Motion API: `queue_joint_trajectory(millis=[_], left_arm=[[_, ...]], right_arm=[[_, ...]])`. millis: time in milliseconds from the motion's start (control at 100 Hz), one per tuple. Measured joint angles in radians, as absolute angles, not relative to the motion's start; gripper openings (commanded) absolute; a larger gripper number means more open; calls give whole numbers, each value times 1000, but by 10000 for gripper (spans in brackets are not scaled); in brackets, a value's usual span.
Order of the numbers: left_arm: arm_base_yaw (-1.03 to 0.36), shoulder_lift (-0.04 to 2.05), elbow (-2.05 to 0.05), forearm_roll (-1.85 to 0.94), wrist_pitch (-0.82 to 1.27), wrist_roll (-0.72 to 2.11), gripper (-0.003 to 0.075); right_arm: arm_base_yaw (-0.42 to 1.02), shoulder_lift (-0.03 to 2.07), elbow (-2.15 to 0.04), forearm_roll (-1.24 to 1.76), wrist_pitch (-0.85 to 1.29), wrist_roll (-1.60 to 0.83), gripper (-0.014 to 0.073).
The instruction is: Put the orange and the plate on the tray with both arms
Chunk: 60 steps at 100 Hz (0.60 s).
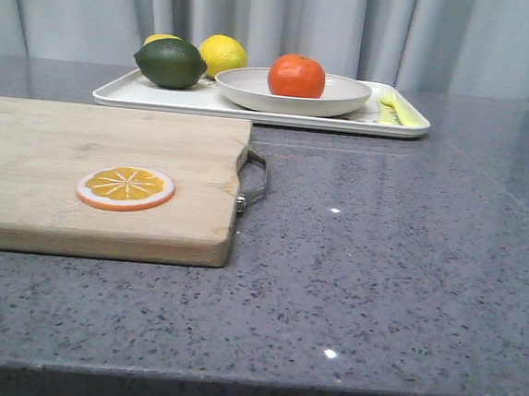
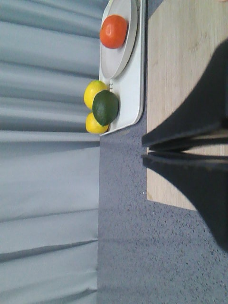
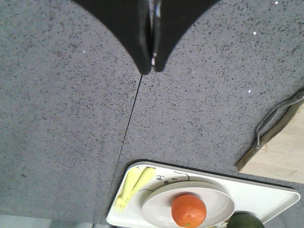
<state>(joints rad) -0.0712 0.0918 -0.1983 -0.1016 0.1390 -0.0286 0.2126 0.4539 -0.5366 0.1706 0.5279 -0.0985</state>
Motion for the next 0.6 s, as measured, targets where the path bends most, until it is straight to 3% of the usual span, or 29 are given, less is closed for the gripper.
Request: queue_joint_trajectory(millis=[320, 600], left_arm=[[-44, 70, -4, -102, -13, -29, -20], [-44, -4, 2, -103, -9, -29, -20]], right_arm=[[213, 454, -537, 171, 528, -98, -67], [213, 454, -537, 171, 528, -98, -67]])
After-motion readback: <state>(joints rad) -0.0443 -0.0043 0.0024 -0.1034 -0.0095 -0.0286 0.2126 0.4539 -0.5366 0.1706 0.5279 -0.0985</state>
